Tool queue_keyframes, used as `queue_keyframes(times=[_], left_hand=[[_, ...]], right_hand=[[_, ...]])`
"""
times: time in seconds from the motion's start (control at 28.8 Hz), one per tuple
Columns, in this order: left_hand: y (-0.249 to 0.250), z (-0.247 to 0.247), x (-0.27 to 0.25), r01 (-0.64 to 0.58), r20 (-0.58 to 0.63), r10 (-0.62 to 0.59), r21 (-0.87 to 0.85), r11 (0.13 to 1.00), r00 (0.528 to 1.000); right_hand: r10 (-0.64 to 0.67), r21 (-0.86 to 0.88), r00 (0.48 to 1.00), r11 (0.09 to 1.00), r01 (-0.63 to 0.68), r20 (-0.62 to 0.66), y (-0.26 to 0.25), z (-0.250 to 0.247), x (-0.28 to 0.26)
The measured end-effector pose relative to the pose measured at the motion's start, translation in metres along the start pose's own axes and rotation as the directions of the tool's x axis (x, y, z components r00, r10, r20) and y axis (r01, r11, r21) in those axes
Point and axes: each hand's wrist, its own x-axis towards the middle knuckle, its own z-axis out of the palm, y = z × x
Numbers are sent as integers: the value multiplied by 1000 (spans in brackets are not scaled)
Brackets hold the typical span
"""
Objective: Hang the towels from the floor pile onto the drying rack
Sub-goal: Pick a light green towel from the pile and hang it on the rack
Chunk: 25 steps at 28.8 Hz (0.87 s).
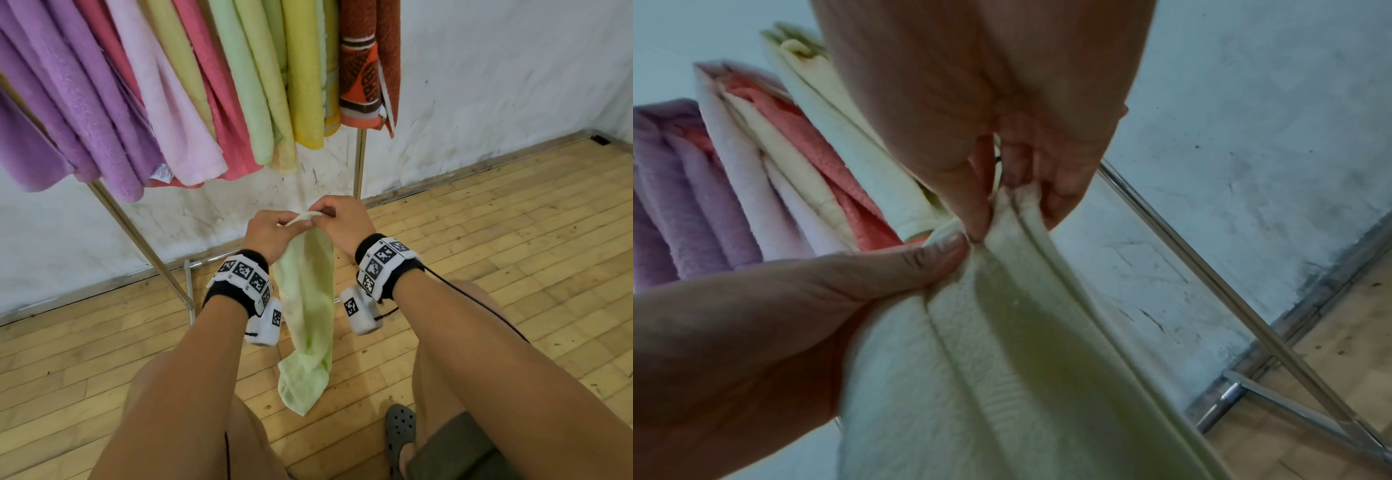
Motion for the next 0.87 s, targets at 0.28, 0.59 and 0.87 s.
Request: queue_keyframes(times=[0.28,0.59,0.87], left_hand=[[83,-45,7,-112,4,113,213,971,994],[211,-126,13,-187,-95,253,441,878,963],[292,-164,23,-234,-182,338,431,872,923]], right_hand=[[-123,-89,989,989,116,-82,-77,-46,17],[-287,-143,953,952,272,-96,-203,-122,37],[-406,-164,909,907,388,-96,-282,-173,54]])
